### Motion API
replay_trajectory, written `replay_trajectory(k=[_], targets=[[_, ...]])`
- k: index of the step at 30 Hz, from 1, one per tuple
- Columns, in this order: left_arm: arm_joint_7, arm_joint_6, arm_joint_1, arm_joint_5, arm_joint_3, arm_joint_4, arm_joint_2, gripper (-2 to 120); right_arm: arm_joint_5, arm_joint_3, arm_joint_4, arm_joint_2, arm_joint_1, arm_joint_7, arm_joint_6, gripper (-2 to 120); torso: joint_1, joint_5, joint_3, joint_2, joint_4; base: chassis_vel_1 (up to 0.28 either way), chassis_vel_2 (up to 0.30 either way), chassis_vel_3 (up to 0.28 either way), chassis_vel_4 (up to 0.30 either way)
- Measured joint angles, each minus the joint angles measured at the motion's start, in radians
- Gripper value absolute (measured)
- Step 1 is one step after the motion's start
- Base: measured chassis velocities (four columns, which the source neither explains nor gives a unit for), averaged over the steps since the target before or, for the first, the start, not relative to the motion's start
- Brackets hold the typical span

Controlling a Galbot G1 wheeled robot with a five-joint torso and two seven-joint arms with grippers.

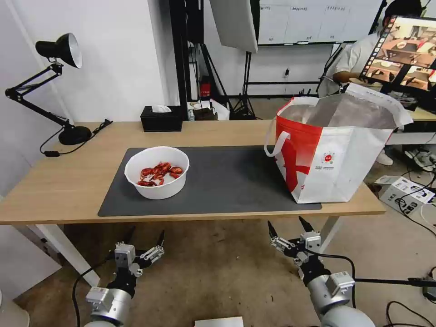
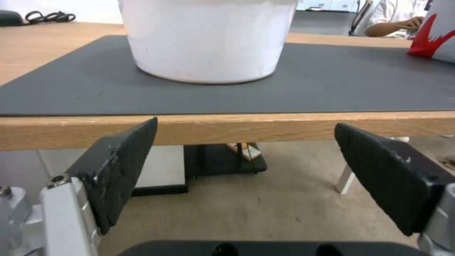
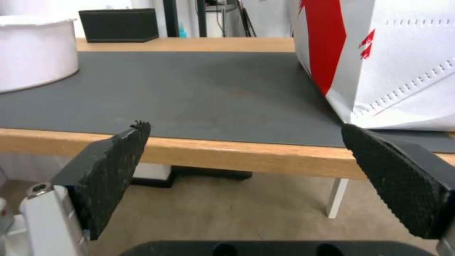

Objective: Pick up the trash from the table and place it into the takeout bag.

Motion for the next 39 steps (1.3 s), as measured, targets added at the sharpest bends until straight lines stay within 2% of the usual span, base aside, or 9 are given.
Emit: replay_trajectory(k=[8,16,19,25,29,34,36,38,39], targets=[[0.0,-0.001,0.001,-0.001,0.0,0.0,0.001,100,0.0,0.0,0.001,0.0,0.0,0.001,-0.001,100,0.0,0.0,0.0,0.0,0.0,0.0,0.0,0.0,0.0],[-0.006,0.016,-0.016,-0.052,-0.019,-0.023,0.049,100,0.0,0.0,0.001,0.0,0.0,0.001,-0.001,100,0.0,-0.0002,0.0,0.0,0.0,0.0,0.0,0.0,0.0],[-0.026,0.044,-0.041,-0.101,-0.039,-0.047,0.089,100,0.0,0.0,0.002,0.0,0.0,0.001,-0.001,100,0.0,-0.0001,0.0,0.0,0.0001,0.0,0.0,0.0,0.0],[-0.068,0.099,-0.124,-0.243,-0.098,-0.081,0.241,100,0.0,0.0,0.002,0.0,0.0,0.001,-0.001,100,0.0,-0.0001,0.0,0.0,-0.0001,0.0,0.0,0.0,0.0],[-0.084,0.123,-0.177,-0.332,-0.12,-0.075,0.343,100,0.001,0.0,0.002,0.0,0.0,0.001,-0.001,100,0.0,-0.0001,0.0,0.0,0.0,0.0,0.0,0.0,0.0],[-0.096,0.152,-0.24,-0.418,-0.112,-0.044,0.423,100,0.001,0.0,0.002,0.0,0.0,0.0,-0.001,100,0.0,-0.0002,0.0,0.0,0.0,0.0,0.0,0.0,0.0],[-0.115,0.215,-0.286,-0.526,-0.108,-0.036,0.469,100,0.001,0.0,0.002,0.0,0.0,0.0,-0.001,100,0.0,-0.0003,0.0,0.0,-0.0001,0.0,0.0,0.0,0.0],[-0.12,0.235,-0.297,-0.557,-0.109,-0.035,0.479,100,0.001,0.0,0.002,0.0,0.0,0.0,-0.001,100,0.0,-0.0003,0.0,0.0,-0.0001,0.0,0.0,0.0,0.0],[-0.131,0.285,-0.332,-0.637,-0.111,-0.027,0.51,100,0.001,0.0,0.002,0.0,0.0,0.0,-0.001,100,0.0,-0.0002,0.0,0.0,0.0001,0.0,0.0,0.0,0.0]])
